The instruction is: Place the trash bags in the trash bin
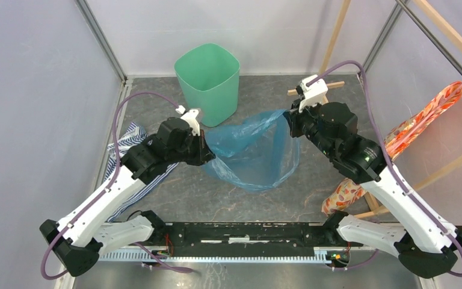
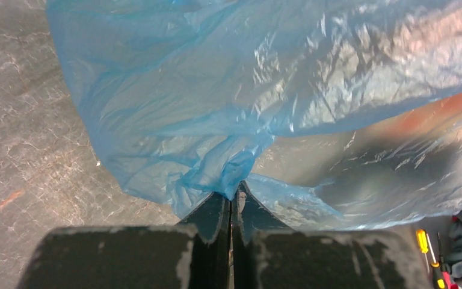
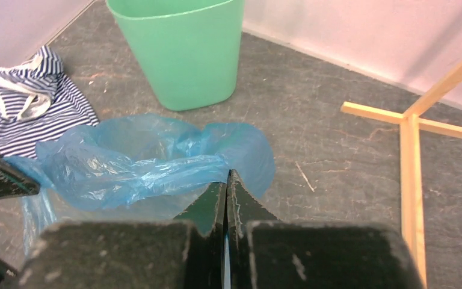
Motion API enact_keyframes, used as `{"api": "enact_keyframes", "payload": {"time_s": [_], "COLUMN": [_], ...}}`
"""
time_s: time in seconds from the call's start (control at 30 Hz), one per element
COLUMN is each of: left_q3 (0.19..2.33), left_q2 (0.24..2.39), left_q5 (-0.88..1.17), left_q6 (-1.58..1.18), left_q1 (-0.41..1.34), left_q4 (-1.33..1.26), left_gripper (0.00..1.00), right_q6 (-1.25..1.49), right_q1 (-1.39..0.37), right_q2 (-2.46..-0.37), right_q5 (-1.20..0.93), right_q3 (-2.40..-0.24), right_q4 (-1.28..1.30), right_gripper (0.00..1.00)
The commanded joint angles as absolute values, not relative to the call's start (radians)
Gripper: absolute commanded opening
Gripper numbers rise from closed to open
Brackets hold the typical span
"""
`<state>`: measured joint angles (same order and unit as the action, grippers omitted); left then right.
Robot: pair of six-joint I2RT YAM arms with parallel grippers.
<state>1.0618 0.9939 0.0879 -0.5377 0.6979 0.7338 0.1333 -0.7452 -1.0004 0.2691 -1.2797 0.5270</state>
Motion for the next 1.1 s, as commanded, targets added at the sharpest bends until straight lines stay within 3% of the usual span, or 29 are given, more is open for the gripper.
{"api": "enact_keyframes", "payload": {"time_s": [0.0, 0.17, 0.33, 0.63, 0.73, 0.9, 1.07], "left_q3": [1.144, 1.209, 1.258, 1.272, 1.256, 1.26, 1.297], "left_q2": [0.979, 0.974, 0.955, 0.923, 0.9, 0.894, 0.919], "left_q5": [0.035, 0.083, 0.102, 0.098, 0.134, 0.108, -0.161], "left_q6": [-0.572, -0.622, -0.632, -0.634, -0.638, -0.638, -0.661], "left_q1": [0.698, 0.698, 0.698, 0.698, 0.698, 0.696, 0.696], "left_q4": [0.752, 0.698, 0.666, 0.649, 0.594, 0.592, 0.697], "left_gripper": [0.02, 0.06, 0.37, 0.68, 0.82, 0.86, 0.87], "right_q6": [0.101, 0.07, 0.047, 0.017, 0.009, -0.02, -0.025], "right_q1": [-0.745, -0.745, -0.744, -0.744, -0.744, -0.745, -0.745], "right_q2": [-1.04, -1.074, -1.098, -1.129, -1.134, -1.134, -1.124], "right_q5": [0.357, 0.417, 0.483, 0.608, 0.654, 0.705, 0.729], "right_q3": [-1.372, -1.477, -1.555, -1.625, -1.63, -1.636, -1.638], "right_q4": [0.57, 0.595, 0.628, 0.659, 0.663, 0.667, 0.674], "right_gripper": [0.0, 0.0, 0.0, 0.0, 0.0, 0.0, 0.0]}}
